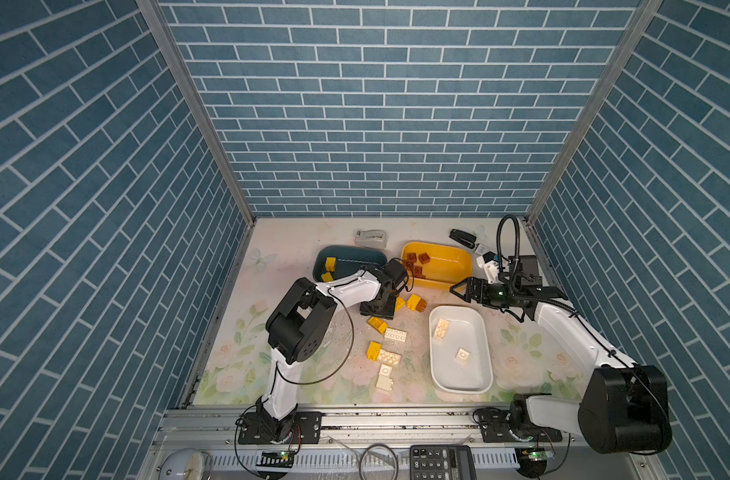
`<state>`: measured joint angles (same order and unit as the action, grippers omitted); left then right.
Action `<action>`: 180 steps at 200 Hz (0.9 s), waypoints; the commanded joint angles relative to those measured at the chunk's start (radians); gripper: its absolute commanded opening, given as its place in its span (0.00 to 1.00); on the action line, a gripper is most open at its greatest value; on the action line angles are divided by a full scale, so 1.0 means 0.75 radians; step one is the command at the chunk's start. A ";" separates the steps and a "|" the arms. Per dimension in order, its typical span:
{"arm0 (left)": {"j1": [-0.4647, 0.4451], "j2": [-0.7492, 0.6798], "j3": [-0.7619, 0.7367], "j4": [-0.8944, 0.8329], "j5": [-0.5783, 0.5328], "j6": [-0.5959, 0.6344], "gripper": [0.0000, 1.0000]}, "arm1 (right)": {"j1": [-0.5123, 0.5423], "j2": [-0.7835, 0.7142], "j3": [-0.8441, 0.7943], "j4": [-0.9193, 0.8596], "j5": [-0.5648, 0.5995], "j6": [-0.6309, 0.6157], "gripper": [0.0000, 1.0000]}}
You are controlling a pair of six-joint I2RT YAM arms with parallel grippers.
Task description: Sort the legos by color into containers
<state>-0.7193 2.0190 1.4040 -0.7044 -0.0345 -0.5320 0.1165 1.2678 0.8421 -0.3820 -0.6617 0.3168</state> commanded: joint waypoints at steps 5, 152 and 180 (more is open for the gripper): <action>0.008 0.019 0.002 -0.035 -0.070 0.022 0.57 | 0.000 -0.024 -0.011 -0.002 -0.027 0.005 0.99; 0.049 -0.015 -0.034 -0.073 -0.154 0.041 0.53 | -0.003 -0.001 -0.004 0.006 -0.050 0.004 0.99; 0.063 -0.055 -0.068 -0.080 -0.160 0.042 0.53 | -0.003 0.014 0.001 0.011 -0.057 0.005 0.99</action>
<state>-0.6868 2.0068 1.3884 -0.7151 -0.1322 -0.5110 0.1165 1.2690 0.8421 -0.3813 -0.6796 0.3168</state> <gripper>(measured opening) 0.529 0.986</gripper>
